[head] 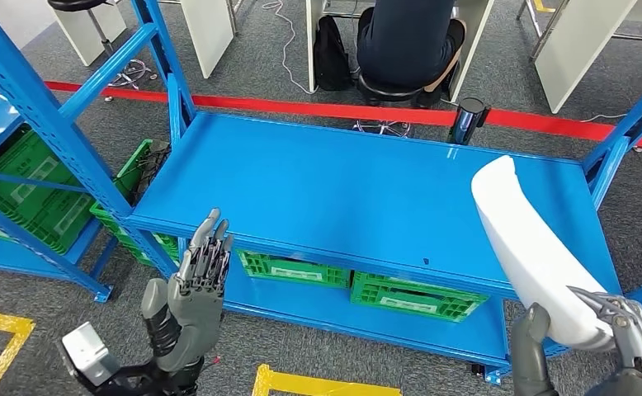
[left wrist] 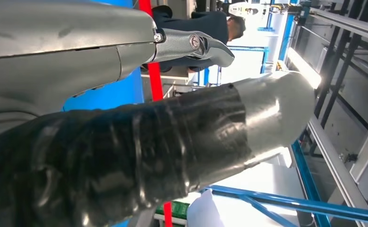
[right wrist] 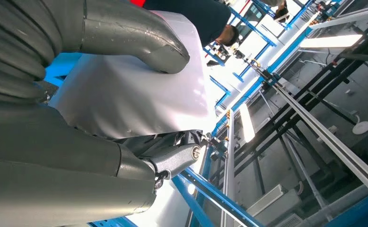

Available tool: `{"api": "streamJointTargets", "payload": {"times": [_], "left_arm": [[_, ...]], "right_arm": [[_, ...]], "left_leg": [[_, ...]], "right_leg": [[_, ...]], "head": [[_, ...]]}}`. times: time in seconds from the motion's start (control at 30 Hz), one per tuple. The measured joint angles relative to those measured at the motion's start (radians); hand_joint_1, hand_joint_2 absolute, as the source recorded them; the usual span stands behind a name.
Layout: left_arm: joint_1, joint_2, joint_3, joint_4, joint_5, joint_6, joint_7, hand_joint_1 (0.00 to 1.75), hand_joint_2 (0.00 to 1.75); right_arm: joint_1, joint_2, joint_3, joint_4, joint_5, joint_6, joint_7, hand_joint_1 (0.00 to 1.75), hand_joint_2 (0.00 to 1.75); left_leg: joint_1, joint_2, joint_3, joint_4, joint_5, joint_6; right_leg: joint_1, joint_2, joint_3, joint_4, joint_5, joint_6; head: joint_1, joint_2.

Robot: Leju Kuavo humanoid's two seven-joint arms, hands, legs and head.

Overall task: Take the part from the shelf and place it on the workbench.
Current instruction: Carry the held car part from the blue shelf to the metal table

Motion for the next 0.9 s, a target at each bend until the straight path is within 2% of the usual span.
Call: {"api": "streamJointTargets", "payload": {"times": [0.17, 0.33, 0.4, 0.43, 0.47, 0.53, 0.57, 0.6, 0.63, 0.7, 0.73, 0.77, 0.8, 0.83, 0.9], "left_arm": [[0.003, 0.009, 0.0, -0.021, -0.007, -0.029, -0.007, 0.0, 0.0], [0.001, 0.009, -0.007, -0.024, -0.011, -0.033, -0.007, 0.0, 0.0], [-0.001, 0.008, -0.01, -0.028, -0.011, -0.033, -0.008, 0.0, 0.0], [-0.002, 0.007, -0.011, -0.029, -0.012, -0.034, -0.008, 0.0, 0.0], [-0.003, 0.005, -0.013, -0.03, -0.012, -0.034, -0.008, 0.0, 0.0], [-0.003, 0.004, -0.016, -0.03, -0.012, -0.034, -0.008, 0.0, 0.0], [-0.002, 0.004, -0.018, -0.03, -0.012, -0.034, -0.007, 0.0, 0.0], [-0.002, 0.005, -0.019, -0.03, -0.012, -0.034, -0.007, 0.0, 0.0], [-0.003, 0.005, -0.02, -0.03, -0.012, -0.034, -0.007, 0.0, 0.0], [-0.003, 0.005, -0.023, -0.03, -0.012, -0.034, -0.007, 0.0, 0.0], [-0.003, 0.005, -0.025, -0.03, -0.012, -0.035, -0.007, 0.0, 0.0], [-0.004, 0.005, -0.026, -0.03, -0.013, -0.035, -0.007, 0.0, 0.0], [-0.004, 0.005, -0.027, -0.03, -0.014, -0.036, -0.008, 0.0, 0.0], [-0.004, 0.005, -0.029, -0.031, -0.014, -0.036, -0.008, 0.0, 0.0], [-0.004, 0.005, -0.03, -0.032, -0.014, -0.037, -0.009, 0.0, 0.0]], "right_arm": [[-0.082, -0.048, 0.102, -0.005, 0.116, 0.0, 0.14, 1.75, 1.75], [-0.094, -0.065, 0.122, -0.007, 0.121, 0.0, 0.163, 1.75, 1.75], [-0.095, -0.073, 0.125, -0.01, 0.122, 0.0, 0.167, 1.75, 1.75], [-0.096, -0.076, 0.127, -0.012, 0.122, 0.0, 0.167, 1.75, 1.75], [-0.098, -0.079, 0.129, -0.013, 0.122, 0.0, 0.168, 1.75, 1.75], [-0.1, -0.084, 0.132, -0.014, 0.122, 0.0, 0.169, 1.75, 1.75], [-0.1, -0.086, 0.134, -0.014, 0.123, 0.0, 0.169, 1.75, 1.75], [-0.1, -0.088, 0.135, -0.014, 0.123, 0.0, 0.17, 1.75, 1.75], [-0.1, -0.091, 0.136, -0.014, 0.123, 0.0, 0.171, 1.75, 1.75], [-0.101, -0.097, 0.139, -0.014, 0.124, 0.0, 0.177, 1.75, 1.75], [-0.102, -0.1, 0.141, -0.014, 0.125, 0.0, 0.184, 1.75, 1.75], [-0.103, -0.104, 0.143, -0.015, 0.127, 0.0, 0.192, 1.75, 1.75], [-0.105, -0.107, 0.145, -0.017, 0.13, 0.0, 0.2, 1.75, 1.75], [-0.106, -0.11, 0.146, -0.018, 0.134, 0.0, 0.207, 1.75, 1.75], [-0.109, -0.115, 0.147, -0.019, 0.138, 0.0, 0.218, 1.75, 1.75]], "left_leg": [[-0.001, 0.0, 0.001, 0.003, -0.002, 0.003], [-0.006, 0.001, -0.003, 0.003, -0.012, 0.026], [0.002, 0.001, 0.02, -0.027, 0.006, 0.034], [0.008, 0.002, 0.033, -0.044, 0.016, 0.036], [0.013, 0.003, 0.044, -0.056, 0.024, 0.036], [0.015, 0.003, 0.046, -0.057, 0.028, 0.034], [0.016, 0.003, 0.044, -0.053, 0.028, 0.031], [0.018, 0.002, 0.04, -0.045, 0.026, 0.027], [0.022, 0.001, 0.034, -0.034, 0.022, 0.02], [0.031, -0.003, 0.018, -0.004, 0.009, 0.002], [0.033, -0.006, 0.006, 0.01, 0.003, -0.007], [0.033, -0.009, -0.003, 0.023, -0.003, -0.016], [0.031, -0.011, -0.01, 0.033, -0.005, -0.023], [0.032, -0.014, -0.016, 0.04, -0.006, -0.028], [0.034, -0.014, -0.03, 0.059, -0.018, -0.036]], "right_leg": [[-0.002, 0.0, -0.001, -0.001, 0.0, 0.001], [-0.007, 0.0, 0.004, -0.008, 0.001, 0.013], [-0.004, 0.0, 0.0, -0.008, -0.003, 0.018], [-0.002, 0.0, -0.009, 0.012, -0.02, 0.021], [-0.002, 0.001, -0.029, 0.058, -0.049, 0.023], [-0.006, 0.003, -0.086, 0.195, -0.115, 0.032], [-0.01, 0.003, -0.11, 0.249, -0.133, 0.037], [-0.014, 0.003, -0.12, 0.27, -0.131, 0.043], [-0.018, 0.003, -0.107, 0.245, -0.108, 0.05], [-0.026, 0.006, -0.043, 0.121, -0.051, 0.067], [-0.027, 0.012, -0.016, 0.074, -0.029, 0.068], [-0.029, 0.018, -0.001, 0.049, -0.024, 0.063], [-0.027, 0.024, 0.002, 0.048, -0.03, 0.052], [-0.027, 0.027, -0.004, 0.058, -0.029, 0.036], [-0.025, 0.022, -0.019, 0.061, -0.032, 0.012]], "head": [[0.0, 0.0], [-0.006, 0.0], [-0.011, 0.0], [-0.011, 0.0], [-0.008, 0.0], [0.007, 0.0], [0.013, 0.0], [0.016, 0.0], [0.017, 0.0], [0.022, 0.0], [0.028, 0.0], [0.033, 0.0], [0.035, 0.0], [0.031, 0.0], [0.015, 0.0]]}}
